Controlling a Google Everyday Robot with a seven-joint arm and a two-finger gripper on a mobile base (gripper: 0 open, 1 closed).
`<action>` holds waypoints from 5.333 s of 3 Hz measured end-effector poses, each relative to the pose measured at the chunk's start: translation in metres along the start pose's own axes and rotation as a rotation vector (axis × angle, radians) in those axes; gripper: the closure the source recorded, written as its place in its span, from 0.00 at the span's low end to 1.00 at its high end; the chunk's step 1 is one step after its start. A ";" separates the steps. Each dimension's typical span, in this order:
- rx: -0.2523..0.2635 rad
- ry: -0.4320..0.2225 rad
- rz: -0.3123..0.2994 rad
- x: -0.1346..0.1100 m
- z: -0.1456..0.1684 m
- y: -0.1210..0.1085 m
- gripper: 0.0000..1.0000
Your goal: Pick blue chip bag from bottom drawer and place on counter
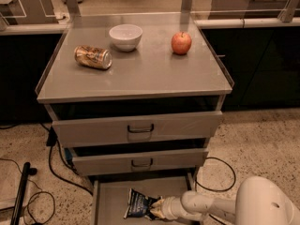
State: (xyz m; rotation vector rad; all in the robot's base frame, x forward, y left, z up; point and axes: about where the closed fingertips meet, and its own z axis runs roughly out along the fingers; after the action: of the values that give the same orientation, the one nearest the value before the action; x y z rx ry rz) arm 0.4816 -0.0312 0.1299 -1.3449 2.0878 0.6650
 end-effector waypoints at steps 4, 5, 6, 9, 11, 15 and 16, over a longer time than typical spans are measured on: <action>-0.058 -0.015 -0.037 -0.034 -0.058 -0.007 1.00; -0.054 -0.057 -0.061 -0.057 -0.098 -0.010 1.00; -0.012 -0.072 -0.102 -0.081 -0.143 -0.011 1.00; 0.162 -0.007 -0.267 -0.196 -0.313 0.025 1.00; 0.189 0.006 -0.296 -0.208 -0.327 0.018 1.00; 0.319 -0.132 -0.527 -0.336 -0.497 0.044 1.00; 0.359 -0.183 -0.577 -0.378 -0.546 0.043 1.00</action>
Offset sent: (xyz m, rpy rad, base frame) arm -0.0007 -0.0064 0.0093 -0.0418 0.0461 0.0473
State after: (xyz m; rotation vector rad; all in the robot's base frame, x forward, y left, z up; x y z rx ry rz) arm 0.4663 -0.1380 0.7869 -1.5033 1.4754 0.1497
